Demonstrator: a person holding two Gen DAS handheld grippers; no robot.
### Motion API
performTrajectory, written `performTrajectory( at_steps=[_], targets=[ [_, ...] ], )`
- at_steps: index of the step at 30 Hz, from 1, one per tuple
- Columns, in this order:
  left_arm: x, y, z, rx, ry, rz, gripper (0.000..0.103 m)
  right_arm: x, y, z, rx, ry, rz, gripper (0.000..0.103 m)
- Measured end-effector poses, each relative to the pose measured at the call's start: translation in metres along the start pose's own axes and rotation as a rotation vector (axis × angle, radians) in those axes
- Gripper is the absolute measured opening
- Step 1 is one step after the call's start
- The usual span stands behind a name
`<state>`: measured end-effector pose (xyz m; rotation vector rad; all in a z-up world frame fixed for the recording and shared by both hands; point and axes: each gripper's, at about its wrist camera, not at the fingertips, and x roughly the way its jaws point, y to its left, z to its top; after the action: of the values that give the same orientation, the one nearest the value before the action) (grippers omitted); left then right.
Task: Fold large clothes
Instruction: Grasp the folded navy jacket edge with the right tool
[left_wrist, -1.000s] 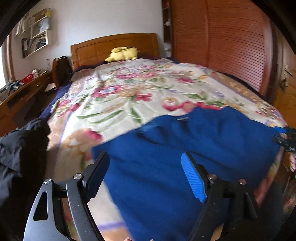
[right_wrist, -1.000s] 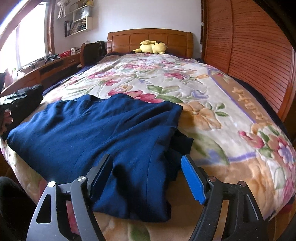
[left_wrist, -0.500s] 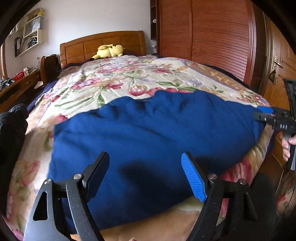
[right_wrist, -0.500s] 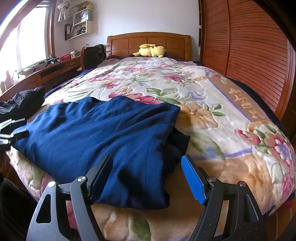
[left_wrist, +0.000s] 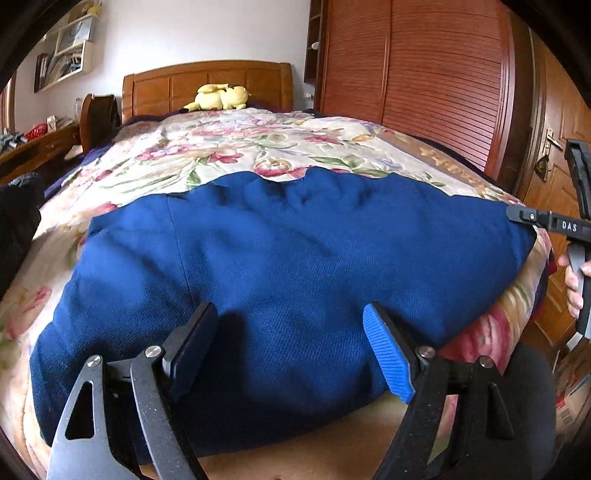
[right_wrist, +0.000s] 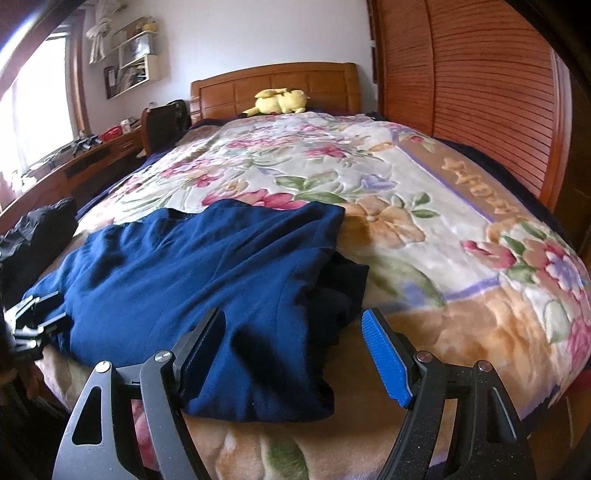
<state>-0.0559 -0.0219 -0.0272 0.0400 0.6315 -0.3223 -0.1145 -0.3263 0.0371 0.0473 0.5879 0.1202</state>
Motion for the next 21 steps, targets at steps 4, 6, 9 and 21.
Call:
performTrajectory(
  at_steps=[4, 6, 9, 21],
  targets=[
    [0.000, 0.002, -0.002, 0.002, -0.011, -0.015, 0.082, 0.011, -0.007, -0.008, 0.071, 0.026, -0.012, 0.088],
    [0.001, 0.004, -0.002, -0.005, -0.011, -0.033, 0.082, 0.018, -0.011, -0.012, 0.116, 0.044, -0.008, 0.090],
    [0.000, 0.005, -0.003, -0.008, -0.011, -0.041, 0.082, 0.025, -0.015, -0.016, 0.174, 0.063, 0.008, 0.091],
    [-0.002, 0.005, -0.002, -0.003, -0.014, -0.037, 0.082, 0.045, -0.007, -0.026, 0.263, 0.089, 0.067, 0.091]
  ],
)
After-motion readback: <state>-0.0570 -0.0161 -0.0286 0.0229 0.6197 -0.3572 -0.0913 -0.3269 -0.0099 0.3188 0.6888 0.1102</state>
